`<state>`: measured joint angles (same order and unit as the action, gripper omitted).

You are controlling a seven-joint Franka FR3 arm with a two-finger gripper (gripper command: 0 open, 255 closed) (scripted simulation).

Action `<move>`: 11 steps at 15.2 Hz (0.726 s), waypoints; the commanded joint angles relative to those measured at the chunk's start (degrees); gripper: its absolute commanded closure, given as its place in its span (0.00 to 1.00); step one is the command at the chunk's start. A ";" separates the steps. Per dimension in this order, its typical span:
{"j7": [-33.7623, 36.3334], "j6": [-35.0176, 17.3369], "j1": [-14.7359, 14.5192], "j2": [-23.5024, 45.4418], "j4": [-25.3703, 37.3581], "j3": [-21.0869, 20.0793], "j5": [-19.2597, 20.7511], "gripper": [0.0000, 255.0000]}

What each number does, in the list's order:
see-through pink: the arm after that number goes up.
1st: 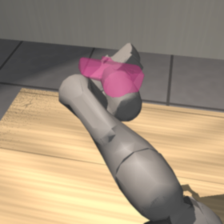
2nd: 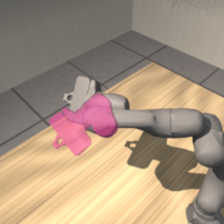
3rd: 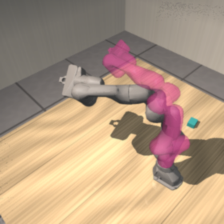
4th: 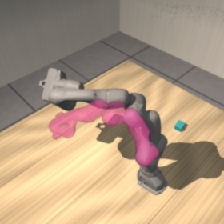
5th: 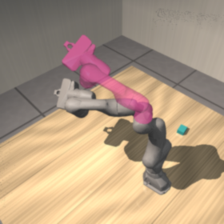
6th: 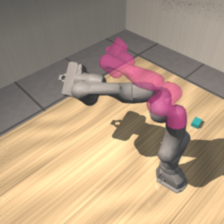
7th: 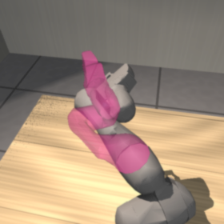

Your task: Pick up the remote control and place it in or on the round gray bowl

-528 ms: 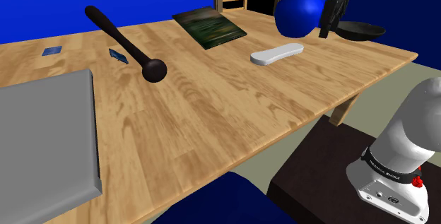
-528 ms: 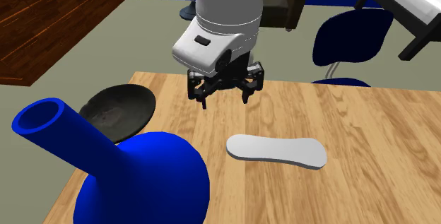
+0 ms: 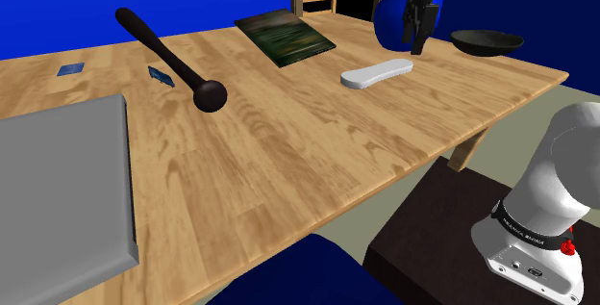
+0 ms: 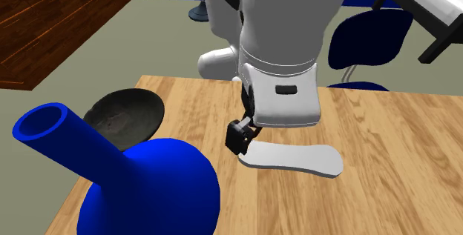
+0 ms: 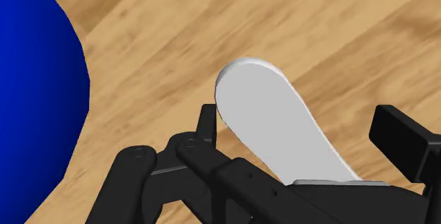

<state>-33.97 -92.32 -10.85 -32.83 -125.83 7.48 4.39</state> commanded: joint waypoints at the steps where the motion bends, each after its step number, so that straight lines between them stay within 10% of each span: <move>1: -10.21 -1.55 -3.91 2.80 1.78 0.75 -0.03 0.00; 4: -22.48 -3.19 -8.55 5.18 3.08 1.37 -0.26 0.00; 11: -22.38 -8.51 -8.39 4.73 -2.68 1.61 -0.03 0.00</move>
<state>-56.25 -100.01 -19.29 -28.00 -127.63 8.99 4.28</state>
